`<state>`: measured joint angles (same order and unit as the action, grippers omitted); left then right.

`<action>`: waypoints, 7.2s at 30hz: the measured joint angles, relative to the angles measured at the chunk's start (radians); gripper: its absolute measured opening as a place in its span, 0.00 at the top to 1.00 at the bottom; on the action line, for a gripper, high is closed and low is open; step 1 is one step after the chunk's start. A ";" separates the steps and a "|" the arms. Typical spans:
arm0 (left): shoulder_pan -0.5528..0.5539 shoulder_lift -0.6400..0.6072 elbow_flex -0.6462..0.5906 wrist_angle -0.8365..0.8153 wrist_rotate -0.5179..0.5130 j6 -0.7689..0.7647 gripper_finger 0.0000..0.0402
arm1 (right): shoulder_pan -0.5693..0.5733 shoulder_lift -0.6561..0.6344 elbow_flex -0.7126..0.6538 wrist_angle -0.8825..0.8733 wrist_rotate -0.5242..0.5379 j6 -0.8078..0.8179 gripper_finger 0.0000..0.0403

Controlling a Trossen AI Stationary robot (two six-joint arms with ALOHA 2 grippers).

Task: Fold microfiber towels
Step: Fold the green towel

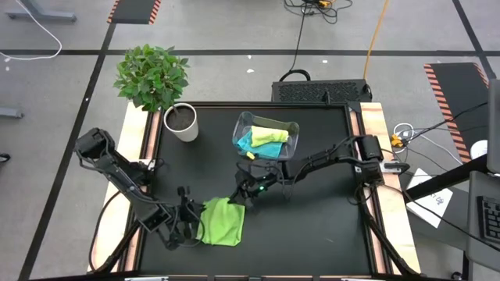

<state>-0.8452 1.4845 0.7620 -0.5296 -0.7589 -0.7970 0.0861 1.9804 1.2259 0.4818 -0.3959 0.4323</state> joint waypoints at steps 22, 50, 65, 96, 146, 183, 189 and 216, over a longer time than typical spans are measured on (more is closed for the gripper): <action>0.182 -0.031 -0.130 -0.052 0.075 0.002 0.90 | -0.037 0.000 -0.109 0.215 -0.152 -0.018 0.42; 0.201 -0.268 -0.117 0.030 0.087 0.036 0.90 | 0.286 0.000 -0.087 -0.078 0.285 -0.643 0.43; 0.213 -0.228 -0.117 0.137 0.080 0.153 0.90 | 0.255 0.193 0.030 0.055 0.134 -0.200 0.43; 0.219 -0.228 -0.117 0.147 0.077 0.159 0.90 | 0.339 0.255 0.229 -0.224 0.577 -0.671 0.64; 0.218 -0.318 -0.230 -0.166 0.079 -0.301 0.90 | 0.325 0.250 0.111 -0.321 0.155 -0.322 1.00; 0.184 0.233 -0.227 0.817 0.171 0.025 0.90 | 0.277 0.036 0.095 -0.537 0.519 -0.437 0.64; 0.184 0.241 -0.227 0.828 0.166 0.049 0.90 | 0.190 0.035 0.095 -0.657 0.469 -0.284 0.64; 0.183 0.244 -0.230 0.836 0.125 0.154 0.90 | 0.066 0.028 -0.141 -0.263 -0.001 0.185 0.64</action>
<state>-0.6624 1.7283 0.5323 0.3063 -0.6339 -0.6435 0.1521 2.0089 1.0847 0.2190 -0.3966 0.6174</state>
